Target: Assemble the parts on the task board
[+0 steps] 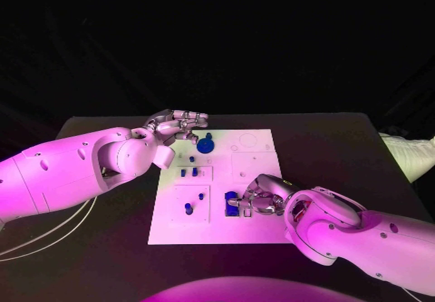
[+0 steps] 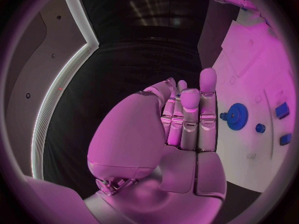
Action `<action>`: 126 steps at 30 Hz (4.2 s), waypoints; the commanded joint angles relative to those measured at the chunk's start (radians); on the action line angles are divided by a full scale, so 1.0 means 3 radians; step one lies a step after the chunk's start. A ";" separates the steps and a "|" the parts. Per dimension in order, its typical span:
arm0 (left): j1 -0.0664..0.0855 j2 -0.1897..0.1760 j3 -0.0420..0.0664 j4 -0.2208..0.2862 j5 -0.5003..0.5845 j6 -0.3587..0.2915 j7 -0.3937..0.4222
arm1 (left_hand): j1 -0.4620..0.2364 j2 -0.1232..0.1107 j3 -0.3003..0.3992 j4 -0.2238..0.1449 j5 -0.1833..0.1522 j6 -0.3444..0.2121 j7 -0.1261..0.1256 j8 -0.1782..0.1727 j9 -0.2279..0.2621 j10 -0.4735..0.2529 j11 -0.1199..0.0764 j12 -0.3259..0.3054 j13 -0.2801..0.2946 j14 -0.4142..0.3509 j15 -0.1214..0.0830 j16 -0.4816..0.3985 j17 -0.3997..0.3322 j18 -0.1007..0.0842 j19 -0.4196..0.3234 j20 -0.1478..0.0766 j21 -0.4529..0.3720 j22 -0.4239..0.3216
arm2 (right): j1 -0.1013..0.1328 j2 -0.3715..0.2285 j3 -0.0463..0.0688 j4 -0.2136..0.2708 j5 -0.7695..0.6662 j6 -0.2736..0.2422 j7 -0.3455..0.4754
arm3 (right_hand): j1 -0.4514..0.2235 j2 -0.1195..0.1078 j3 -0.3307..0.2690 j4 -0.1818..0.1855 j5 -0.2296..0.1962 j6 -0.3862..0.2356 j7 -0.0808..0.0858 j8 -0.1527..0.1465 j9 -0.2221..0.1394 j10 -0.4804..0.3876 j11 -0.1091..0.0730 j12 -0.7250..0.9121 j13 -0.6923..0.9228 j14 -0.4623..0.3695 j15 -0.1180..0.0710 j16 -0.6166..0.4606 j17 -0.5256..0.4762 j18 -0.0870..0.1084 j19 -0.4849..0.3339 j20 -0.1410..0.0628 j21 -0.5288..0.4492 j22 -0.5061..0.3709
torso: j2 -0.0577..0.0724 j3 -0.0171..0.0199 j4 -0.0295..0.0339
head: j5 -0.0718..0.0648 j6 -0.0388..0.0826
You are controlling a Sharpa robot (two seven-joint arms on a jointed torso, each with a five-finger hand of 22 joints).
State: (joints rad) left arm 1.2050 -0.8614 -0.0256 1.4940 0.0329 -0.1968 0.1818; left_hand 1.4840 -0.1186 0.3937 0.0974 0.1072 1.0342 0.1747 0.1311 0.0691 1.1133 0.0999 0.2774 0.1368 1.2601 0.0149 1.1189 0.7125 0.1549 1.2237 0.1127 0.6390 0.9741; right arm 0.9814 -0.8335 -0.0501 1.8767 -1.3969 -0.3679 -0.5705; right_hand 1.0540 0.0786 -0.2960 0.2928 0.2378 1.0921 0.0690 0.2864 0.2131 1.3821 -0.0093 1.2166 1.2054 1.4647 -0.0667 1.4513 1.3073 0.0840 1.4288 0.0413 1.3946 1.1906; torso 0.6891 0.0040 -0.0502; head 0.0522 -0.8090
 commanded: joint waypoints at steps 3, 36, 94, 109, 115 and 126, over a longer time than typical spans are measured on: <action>0.0001 0.0003 0.0002 0.0003 -0.0007 0.0067 0.0005 | -0.0045 0.0000 -0.0022 -0.0004 0.0012 -0.0021 0.0009 0.0016 -0.0002 -0.0014 -0.0004 0.0009 0.0003 -0.0023 0.0004 -0.0003 -0.0002 0.0063 -0.0023 0.0010 -0.0021 -0.0003 | -0.0003 -0.0003 0.0000 0.0009 -0.0120 0.0041 0.0042 | -0.0041 -0.0007 -0.0024 -0.0001 -0.0047 -0.0015 0.0003 -0.0006 0.0008 -0.0007 0.0010 -0.0014 -0.0001 0.0218 -0.0026 -0.0014 0.0119 -0.0035 0.0003 -0.0022 0.0000 0.0004 | 0.0001 0.0002 -0.0003 | 0.0006 -0.0006; -0.0001 -0.0016 0.0001 0.0006 -0.0007 0.0062 0.0009 | -0.0046 0.0003 -0.0021 -0.0007 0.0014 -0.0025 0.0008 0.0018 -0.0002 -0.0021 -0.0005 0.0015 0.0004 -0.0026 0.0004 -0.0005 -0.0009 0.0064 -0.0023 0.0011 -0.0022 -0.0004 | 0.0189 -0.0856 0.0003 0.0283 -0.0233 0.0218 0.0282 | 0.1060 0.0082 0.0260 -0.0465 -0.0084 -0.0226 0.0117 -0.0277 -0.0009 -0.0212 0.0099 -0.0499 -0.0314 0.0189 0.0050 -0.0097 0.0015 -0.0020 -0.0048 0.0052 -0.0051 -0.0067 | -0.0007 0.0002 -0.0030 | -0.0058 0.0028; -0.0003 -0.0032 0.0000 0.0001 -0.0007 0.0096 -0.0039 | -0.0048 0.0005 -0.0022 -0.0011 0.0014 -0.0027 0.0008 0.0022 -0.0001 -0.0025 -0.0005 0.0022 0.0007 -0.0029 0.0004 -0.0005 -0.0014 0.0064 -0.0024 0.0012 -0.0026 -0.0006 | -0.0036 -0.0491 -0.0020 0.0023 -0.1669 0.1331 -0.0085 | 0.1251 -0.0023 0.0372 -0.0519 -0.0435 -0.0004 0.0059 -0.0357 0.0045 -0.0247 0.0046 -0.0788 -0.0494 0.0183 0.0005 -0.0155 -0.0028 -0.0019 -0.0058 0.0009 -0.0080 -0.0086 | -0.0005 -0.0003 -0.0018 | -0.0058 -0.0031; -0.0003 -0.0036 0.0000 0.0000 -0.0007 0.0091 -0.0049 | -0.0051 0.0004 -0.0024 -0.0011 0.0013 -0.0031 0.0010 0.0022 -0.0002 -0.0031 -0.0003 0.0024 0.0007 -0.0038 0.0004 -0.0014 -0.0033 0.0069 -0.0035 0.0012 -0.0055 -0.0024 | -0.0044 -0.0477 -0.0023 0.0044 -0.1808 0.1363 -0.0092 | 0.1403 0.0074 0.0562 -0.0597 -0.0389 0.0054 0.0027 -0.0363 0.0066 -0.0227 0.0019 -0.0791 -0.0480 0.0192 -0.0014 -0.0140 0.0008 -0.0024 -0.0039 -0.0002 -0.0065 -0.0048 | -0.0007 -0.0004 -0.0014 | -0.0056 -0.0035; -0.0004 -0.0033 0.0000 -0.0002 -0.0007 0.0096 -0.0052 | -0.0051 0.0004 -0.0024 -0.0011 0.0013 -0.0031 0.0010 0.0022 -0.0002 -0.0031 -0.0003 0.0024 0.0007 -0.0038 0.0004 -0.0014 -0.0033 0.0069 -0.0035 0.0012 -0.0055 -0.0024 | -0.0045 -0.0476 -0.0023 0.0074 -0.1579 0.0932 -0.0090 | 0.1543 0.0217 0.0866 -0.0680 -0.0432 0.0092 -0.0007 -0.0364 0.0095 -0.0166 -0.0013 -0.0745 -0.0430 0.0210 -0.0048 -0.0092 0.0086 -0.0037 -0.0001 -0.0039 -0.0025 0.0026 | -0.0004 -0.0002 -0.0014 | -0.0054 -0.0036; -0.0004 -0.0028 -0.0001 -0.0001 -0.0007 0.0094 -0.0064 | -0.0050 0.0006 -0.0023 -0.0013 0.0014 -0.0035 0.0010 0.0022 -0.0002 -0.0036 -0.0003 0.0025 0.0007 -0.0041 0.0005 -0.0016 -0.0037 0.0070 -0.0038 0.0013 -0.0063 -0.0028 | -0.0036 -0.0514 -0.0012 0.0190 -0.1048 0.0118 -0.0070 | 0.1200 -0.0071 0.1742 -0.0697 -0.0266 0.0089 -0.0003 -0.0409 0.0192 -0.0096 0.0000 -0.0728 -0.0362 0.0221 -0.0037 -0.0063 0.0146 -0.0048 0.0020 -0.0032 0.0002 0.0079 | -0.0006 -0.0007 -0.0010 | -0.0053 -0.0036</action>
State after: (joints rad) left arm 1.2036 -0.8720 -0.0263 1.4922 0.0328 -0.1857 0.1623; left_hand 1.4760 -0.1185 0.3909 0.0947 0.1072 1.0305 0.1783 0.1311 0.0691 1.1096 0.0962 0.2827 0.1375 1.2530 0.0145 1.1189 0.7025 0.1662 1.2201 0.1163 0.6236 0.9666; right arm 0.9705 -0.9874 -0.0545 1.9284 -1.7979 -0.2317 -0.5849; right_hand 1.4431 0.0732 0.1005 0.1914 0.1482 1.1065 0.0719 0.1607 0.2423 1.3387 -0.0002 0.9856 1.0754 1.4685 -0.0737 1.4281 1.3080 0.0843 1.4306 0.0322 1.3908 1.2128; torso 0.6877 0.0030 -0.0536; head 0.0352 -0.8191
